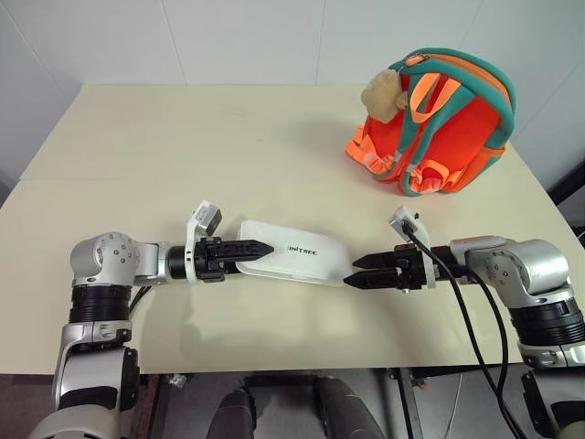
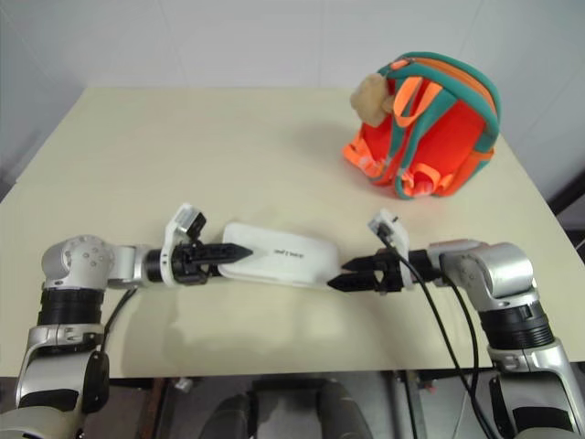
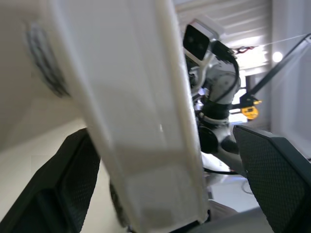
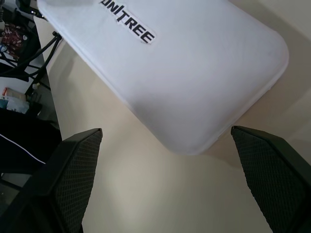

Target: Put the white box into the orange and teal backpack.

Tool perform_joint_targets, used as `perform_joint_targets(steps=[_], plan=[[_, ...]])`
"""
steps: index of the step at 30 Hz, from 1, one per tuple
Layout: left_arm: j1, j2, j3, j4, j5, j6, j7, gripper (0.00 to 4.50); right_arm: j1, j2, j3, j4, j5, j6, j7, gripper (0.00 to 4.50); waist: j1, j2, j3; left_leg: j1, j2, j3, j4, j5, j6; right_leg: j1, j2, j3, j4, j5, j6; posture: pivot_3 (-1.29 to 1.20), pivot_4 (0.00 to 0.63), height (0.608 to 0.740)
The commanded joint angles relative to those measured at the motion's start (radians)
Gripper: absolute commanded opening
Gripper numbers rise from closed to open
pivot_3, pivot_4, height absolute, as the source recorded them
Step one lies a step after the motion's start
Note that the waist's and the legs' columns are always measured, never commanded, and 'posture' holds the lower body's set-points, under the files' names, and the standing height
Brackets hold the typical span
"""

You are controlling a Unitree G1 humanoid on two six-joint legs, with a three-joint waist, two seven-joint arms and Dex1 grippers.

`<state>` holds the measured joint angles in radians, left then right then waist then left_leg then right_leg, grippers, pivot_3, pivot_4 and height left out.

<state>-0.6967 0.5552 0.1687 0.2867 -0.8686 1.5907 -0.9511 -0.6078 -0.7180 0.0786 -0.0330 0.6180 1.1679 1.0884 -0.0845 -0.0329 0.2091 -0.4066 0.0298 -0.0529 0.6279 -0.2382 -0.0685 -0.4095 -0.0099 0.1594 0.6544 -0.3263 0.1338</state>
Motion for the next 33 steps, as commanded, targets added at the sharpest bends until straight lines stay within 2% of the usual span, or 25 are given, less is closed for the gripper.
perform_joint_targets(steps=[1,9,14,17,22,25,30,33], plan=[[-0.011,0.023,-0.014,-0.035,-0.046,0.023,-0.027,4.47,0.002,-0.020,0.000,-0.024,0.014,-0.026,0.020,4.50,0.000,0.000,0.000,0.000,0.000,0.000,0.000,0.000,0.000,0.000,0.000,0.000,0.000,0.000,0.000,0.00,0.150,0.740],[0.014,0.083,-0.082,-0.057,-0.077,0.024,-0.046,4.47,0.011,-0.037,0.009,-0.009,0.000,-0.072,0.037,4.50,0.000,0.000,0.000,0.000,0.000,0.000,0.000,0.000,0.000,0.000,0.000,0.000,0.000,0.000,0.000,0.00,0.150,0.740],[0.018,0.078,-0.098,-0.072,-0.055,0.013,-0.035,4.47,0.016,-0.033,0.016,0.000,-0.009,-0.096,0.038,4.50,0.001,0.000,0.000,0.000,0.000,0.000,0.000,0.000,0.000,0.000,0.000,0.000,-0.001,0.000,0.000,0.00,0.150,0.740],[0.025,0.079,-0.105,-0.085,-0.056,0.013,-0.032,3.84,0.023,-0.029,0.013,-0.008,-0.006,-0.094,0.034,4.50,0.000,0.000,0.000,0.000,0.000,0.000,0.000,0.000,0.000,0.000,0.000,0.000,-0.001,0.000,0.000,0.00,0.150,0.740],[0.040,0.087,-0.111,-0.090,-0.043,0.007,-0.019,2.28,0.027,-0.021,-0.001,-0.012,0.002,-0.098,0.024,4.50,-0.002,0.000,0.000,0.000,0.000,0.000,0.000,0.000,0.000,0.000,0.000,0.000,-0.001,0.000,0.000,0.00,0.150,0.740],[0.045,0.083,-0.104,-0.090,-0.039,0.002,-0.013,1.54,0.027,-0.016,-0.015,-0.014,0.007,-0.104,0.019,4.50,0.001,0.000,0.000,0.000,0.000,0.000,0.000,0.000,0.000,0.000,0.000,0.000,-0.001,0.000,0.000,0.00,0.150,0.740],[0.056,0.085,-0.094,-0.103,-0.044,-0.001,-0.013,1.47,0.026,-0.015,-0.045,-0.021,0.011,-0.123,0.005,4.50,0.001,0.000,0.000,0.000,0.000,-0.001,0.000,0.000,-0.001,0.000,0.000,0.000,-0.001,0.000,0.000,0.00,0.150,0.740],[0.077,0.115,-0.080,-0.133,-0.043,-0.033,-0.027,1.47,-0.001,-0.018,-0.111,0.021,-0.009,-0.192,-0.032,4.50,0.001,0.000,0.000,0.000,0.000,-0.001,-0.001,0.000,-0.001,0.000,0.000,0.000,-0.002,0.000,0.000,0.00,0.150,0.740]])
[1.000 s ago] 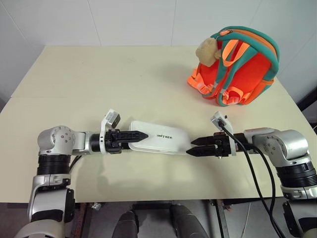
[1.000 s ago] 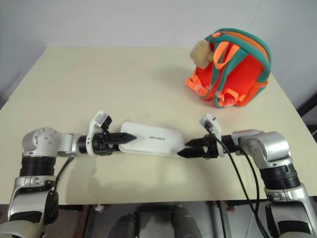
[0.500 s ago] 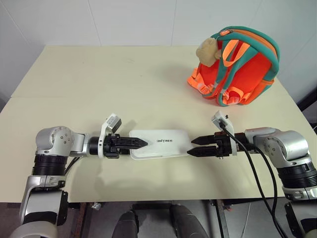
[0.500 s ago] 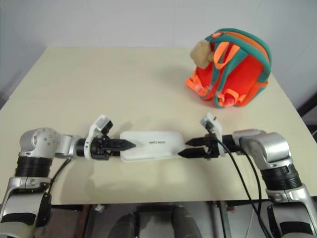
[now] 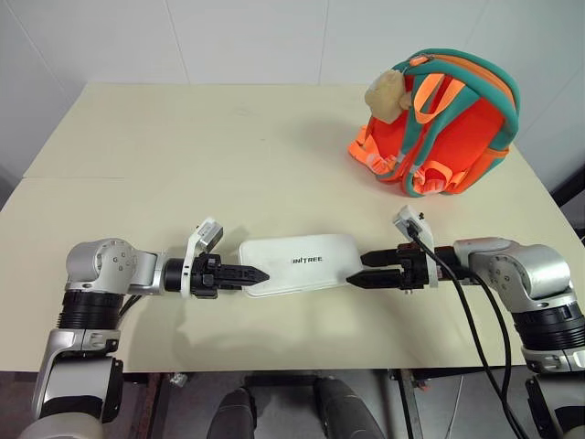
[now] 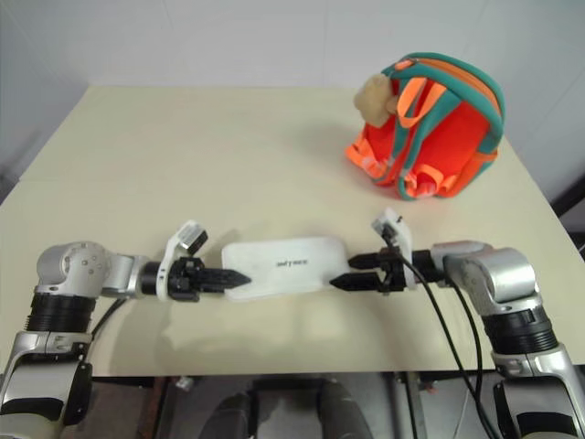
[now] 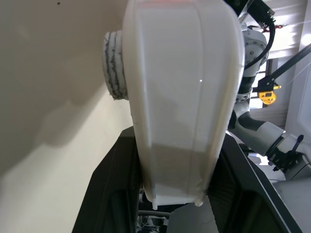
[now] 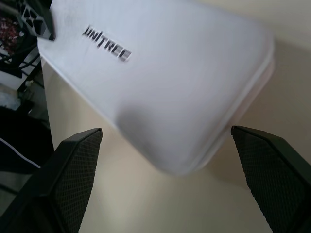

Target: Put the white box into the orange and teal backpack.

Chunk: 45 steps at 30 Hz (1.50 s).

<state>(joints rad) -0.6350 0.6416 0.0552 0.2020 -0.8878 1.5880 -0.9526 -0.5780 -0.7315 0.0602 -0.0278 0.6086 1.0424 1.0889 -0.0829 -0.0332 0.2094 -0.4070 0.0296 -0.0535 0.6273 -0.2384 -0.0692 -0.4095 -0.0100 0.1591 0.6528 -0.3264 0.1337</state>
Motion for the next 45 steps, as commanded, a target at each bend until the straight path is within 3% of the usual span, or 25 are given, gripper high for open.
perform_joint_targets(steps=[1,6,11,28,34,45], plan=[[0.023,0.044,0.040,-0.057,-0.019,-0.053,-0.032,1.47,-0.044,-0.007,-0.119,0.039,-0.005,-0.090,-0.049,4.50,-0.003,0.000,0.000,0.000,0.000,0.000,0.000,0.000,0.000,0.000,0.000,0.000,0.000,0.000,0.000,0.00,0.150,0.740],[0.066,0.136,0.096,-0.042,0.012,-0.177,-0.052,1.47,-0.112,-0.032,-0.237,0.141,-0.036,-0.236,-0.096,4.50,-0.004,0.000,0.000,0.001,0.001,0.001,-0.001,0.000,0.000,-0.001,0.000,0.001,0.000,0.000,-0.001,0.00,0.150,0.740],[0.144,0.197,0.150,-0.063,0.031,-0.283,-0.072,1.47,-0.167,-0.035,-0.264,0.208,-0.077,-0.335,-0.129,4.50,-0.003,0.000,0.000,0.000,0.000,0.002,-0.003,0.000,0.000,0.000,0.000,0.001,-0.003,0.000,-0.001,0.00,0.150,0.740],[0.313,0.126,0.291,-0.250,-0.046,-0.333,0.017,1.47,-0.572,0.163,-0.171,0.906,-0.351,-0.785,-0.250,4.50,-0.010,0.000,0.000,0.000,0.001,0.004,-0.009,0.000,-0.001,-0.002,-0.001,0.001,-0.006,0.000,-0.001,0.00,0.150,0.740],[0.386,0.114,0.360,-0.305,-0.084,-0.322,0.060,1.47,-0.548,0.112,-0.178,0.840,-0.346,-0.708,-0.155,4.50,-0.010,0.000,0.000,0.000,0.001,0.003,-0.010,0.000,-0.001,-0.002,-0.001,0.001,-0.007,0.000,-0.001,0.00,0.150,0.740],[0.400,0.102,0.351,-0.298,-0.093,-0.342,0.084,1.47,-0.375,-0.022,-0.269,0.589,-0.304,-0.537,-0.208,4.50,-0.003,0.000,0.000,0.001,0.001,0.003,-0.010,0.000,-0.001,-0.001,-0.001,0.001,-0.006,0.000,-0.001,0.00,0.150,0.740]])
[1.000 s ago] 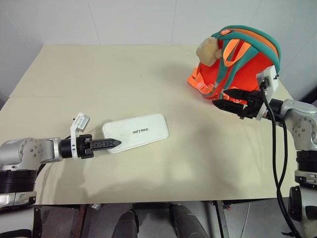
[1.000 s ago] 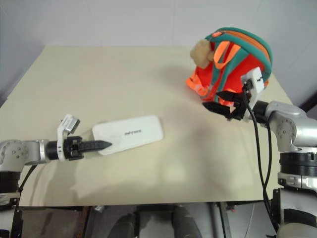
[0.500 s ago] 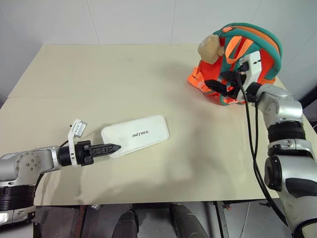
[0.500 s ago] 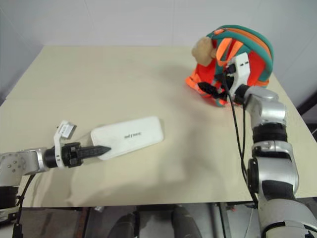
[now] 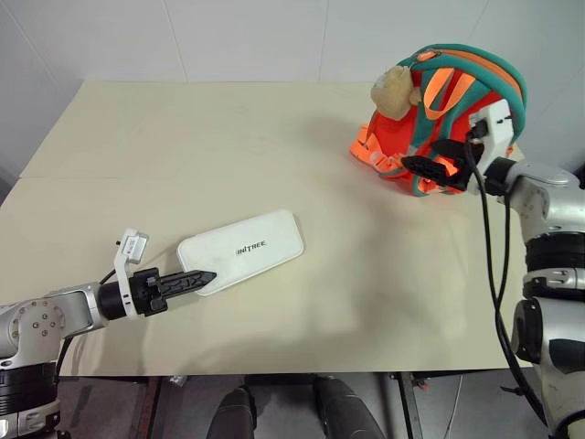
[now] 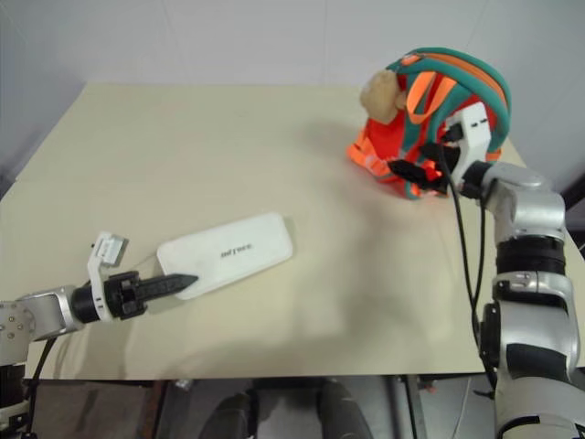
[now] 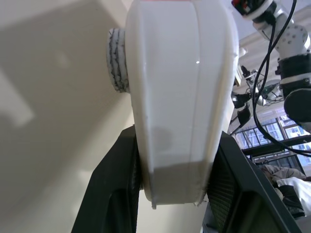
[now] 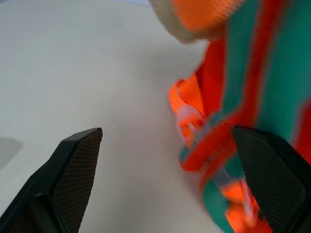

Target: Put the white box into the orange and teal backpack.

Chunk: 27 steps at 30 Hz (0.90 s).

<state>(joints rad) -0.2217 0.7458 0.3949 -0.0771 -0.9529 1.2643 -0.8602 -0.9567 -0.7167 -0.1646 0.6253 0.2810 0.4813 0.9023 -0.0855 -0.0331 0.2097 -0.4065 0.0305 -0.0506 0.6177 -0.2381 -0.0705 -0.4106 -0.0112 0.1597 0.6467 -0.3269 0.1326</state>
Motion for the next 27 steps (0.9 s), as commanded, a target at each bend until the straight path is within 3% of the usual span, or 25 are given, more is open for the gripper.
perform_joint_targets(steps=[1,9,20,27], plan=[[-0.022,-0.002,0.004,-0.013,-0.025,-0.020,-0.010,1.47,0.010,-0.042,-0.047,-0.070,0.023,0.030,-0.026,4.50,-0.001,0.000,0.000,0.000,0.000,0.000,0.000,0.000,0.000,0.000,0.000,0.000,0.000,0.000,0.000,0.00,0.150,0.740],[-0.059,0.006,-0.022,0.009,-0.020,-0.025,-0.019,1.47,-0.031,-0.020,-0.026,0.009,0.006,-0.007,-0.041,4.50,-0.017,0.000,0.000,0.001,0.000,0.001,0.000,0.000,0.000,0.000,0.001,0.001,0.001,0.000,0.000,0.00,0.150,0.740],[-0.046,0.006,-0.009,-0.008,-0.032,-0.021,-0.013,1.47,-0.263,0.118,-0.005,0.415,-0.054,-0.211,-0.056,4.50,-0.033,0.000,0.000,0.001,0.000,0.002,0.000,0.000,0.000,0.000,0.001,0.002,0.001,0.000,0.000,0.00,0.150,0.740],[-0.055,0.002,-0.013,0.001,-0.027,-0.031,-0.016,1.47,-0.340,0.184,-0.043,0.594,-0.076,-0.404,-0.171,4.50,-0.037,0.000,0.000,0.001,0.000,0.001,0.000,0.000,0.000,0.000,0.000,0.001,0.001,0.000,0.000,0.00,0.150,0.740]])
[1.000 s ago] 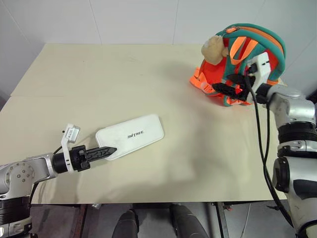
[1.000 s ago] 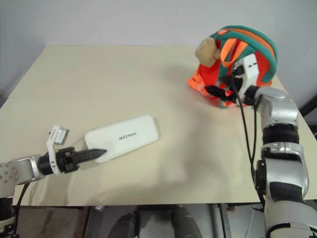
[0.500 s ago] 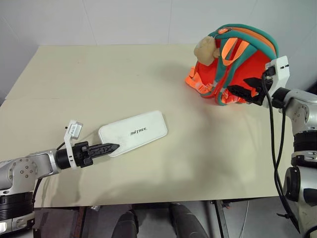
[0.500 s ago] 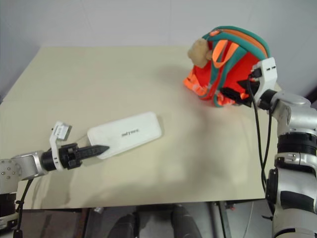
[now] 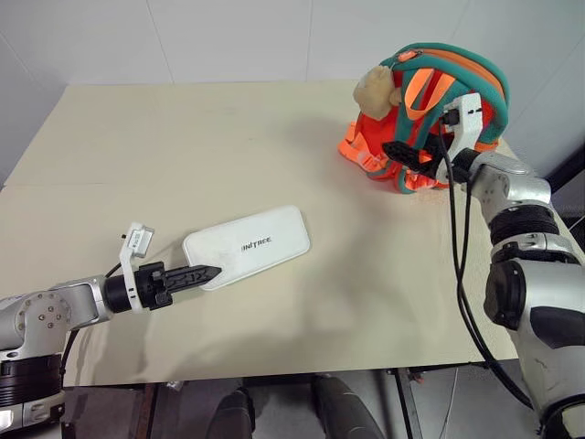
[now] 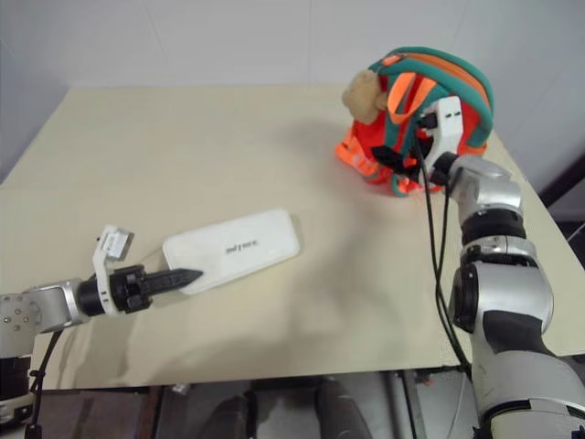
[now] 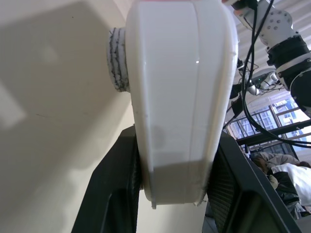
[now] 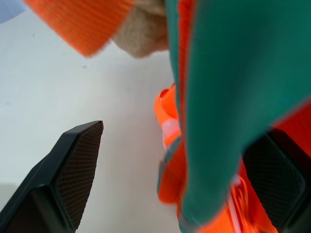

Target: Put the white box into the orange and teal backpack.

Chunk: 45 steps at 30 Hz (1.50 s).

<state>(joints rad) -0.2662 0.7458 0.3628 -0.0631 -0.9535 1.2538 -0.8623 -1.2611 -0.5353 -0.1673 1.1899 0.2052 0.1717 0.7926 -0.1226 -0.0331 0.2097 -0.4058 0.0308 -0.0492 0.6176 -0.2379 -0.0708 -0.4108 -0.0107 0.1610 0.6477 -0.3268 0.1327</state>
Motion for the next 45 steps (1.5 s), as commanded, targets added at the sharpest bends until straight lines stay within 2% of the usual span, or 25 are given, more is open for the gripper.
perform_joint_targets(steps=[1,3,9,14,18,21,24,26,31,35,38,41,45], plan=[[-0.013,0.001,0.017,-0.012,-0.025,-0.023,-0.013,1.47,-0.036,0.008,-0.046,0.044,-0.003,-0.121,-0.085,4.09,-0.001,0.000,0.000,0.000,0.000,0.000,0.000,0.000,0.000,0.000,0.000,0.000,0.000,0.000,0.000,0.00,0.150,0.740],[-0.016,-0.001,0.014,-0.009,-0.023,-0.027,-0.014,1.47,-0.032,0.015,-0.052,0.065,-0.011,-0.168,-0.113,3.60,-0.003,0.000,0.000,0.000,0.000,0.000,0.000,0.000,0.000,0.000,0.000,0.000,0.000,0.000,0.000,0.00,0.150,0.740],[-0.019,-0.001,0.010,-0.001,-0.019,-0.042,-0.017,1.47,-0.018,0.031,-0.074,0.088,-0.008,-0.203,-0.088,1.54,-0.016,0.000,0.000,0.000,0.000,0.000,0.000,0.000,0.000,0.000,0.000,0.000,0.001,0.000,0.000,0.00,0.150,0.740],[-0.014,-0.005,0.010,0.001,-0.019,-0.053,-0.016,1.47,-0.015,0.051,-0.112,0.072,0.039,-0.153,0.048,0.04,-0.021,0.000,0.000,0.001,0.000,0.000,0.000,0.000,-0.001,0.000,0.001,0.000,0.002,0.000,0.000,0.00,0.150,0.740],[-0.019,-0.008,0.002,0.010,-0.014,-0.064,-0.019,1.47,-0.021,0.062,-0.109,0.046,0.055,-0.074,0.174,0.03,-0.021,0.000,0.000,0.001,0.000,0.000,0.001,0.001,-0.001,0.000,0.001,0.000,0.004,0.000,0.000,0.00,0.150,0.740],[-0.031,0.000,-0.003,0.032,-0.005,-0.081,-0.029,1.47,-0.030,0.065,-0.100,-0.015,0.089,0.050,0.329,0.03,-0.021,0.000,0.000,0.001,0.000,0.000,0.003,0.001,-0.001,0.000,0.001,0.000,0.006,0.000,0.000,0.00,0.150,0.740],[-0.047,0.018,-0.004,0.089,0.034,-0.136,-0.047,1.47,0.012,0.051,-0.040,-0.275,0.182,0.348,0.535,0.03,-0.021,0.000,0.000,0.001,0.000,-0.001,0.004,0.001,-0.001,0.000,0.001,0.000,0.007,0.000,0.000,0.00,0.150,0.740],[-0.054,0.027,-0.003,0.127,0.059,-0.171,-0.058,1.47,0.069,0.029,-0.005,-0.492,0.261,0.544,0.588,0.03,-0.019,0.001,0.000,0.001,0.000,-0.003,0.004,0.001,-0.002,0.000,0.001,-0.002,0.009,0.000,0.000,0.00,0.150,0.740],[-0.076,0.057,0.006,0.246,0.116,-0.252,-0.090,1.47,0.188,-0.046,-0.006,-0.916,0.477,0.929,0.565,0.03,-0.013,0.001,0.000,0.000,0.000,-0.007,0.003,0.001,-0.002,-0.001,0.000,-0.005,0.009,-0.001,-0.002,0.00,0.150,0.740],[-0.087,0.077,0.004,0.315,0.152,-0.305,-0.120,1.47,0.228,-0.099,-0.048,-1.093,0.629,1.149,0.524,0.03,-0.011,0.001,0.000,-0.001,0.000,-0.007,0.003,0.001,-0.002,-0.001,0.000,-0.006,0.009,-0.002,-0.003,0.00,0.150,0.740],[-0.087,0.083,0.015,0.337,0.159,-0.331,-0.136,1.47,0.307,-0.190,-0.070,-1.238,0.765,1.310,0.531,0.03,0.001,0.001,0.000,-0.001,0.000,-0.008,0.003,0.001,-0.002,-0.001,0.000,-0.006,0.007,-0.002,-0.003,0.00,0.150,0.740],[-0.077,0.066,0.048,0.323,0.137,-0.374,-0.170,1.47,0.379,-0.248,-0.092,-1.297,0.840,1.387,0.511,0.03,0.012,0.001,0.000,-0.001,0.000,-0.007,0.002,0.001,-0.002,-0.001,0.000,-0.006,0.006,-0.002,-0.003,0.00,0.150,0.740],[-0.073,0.032,0.096,0.280,0.097,-0.388,-0.172,1.47,0.441,-0.286,-0.097,-1.297,0.866,1.388,0.472,0.03,0.026,0.000,0.000,-0.001,0.000,-0.007,0.003,0.001,-0.002,-0.001,0.000,-0.006,0.005,-0.002,-0.003,0.00,0.150,0.740]])
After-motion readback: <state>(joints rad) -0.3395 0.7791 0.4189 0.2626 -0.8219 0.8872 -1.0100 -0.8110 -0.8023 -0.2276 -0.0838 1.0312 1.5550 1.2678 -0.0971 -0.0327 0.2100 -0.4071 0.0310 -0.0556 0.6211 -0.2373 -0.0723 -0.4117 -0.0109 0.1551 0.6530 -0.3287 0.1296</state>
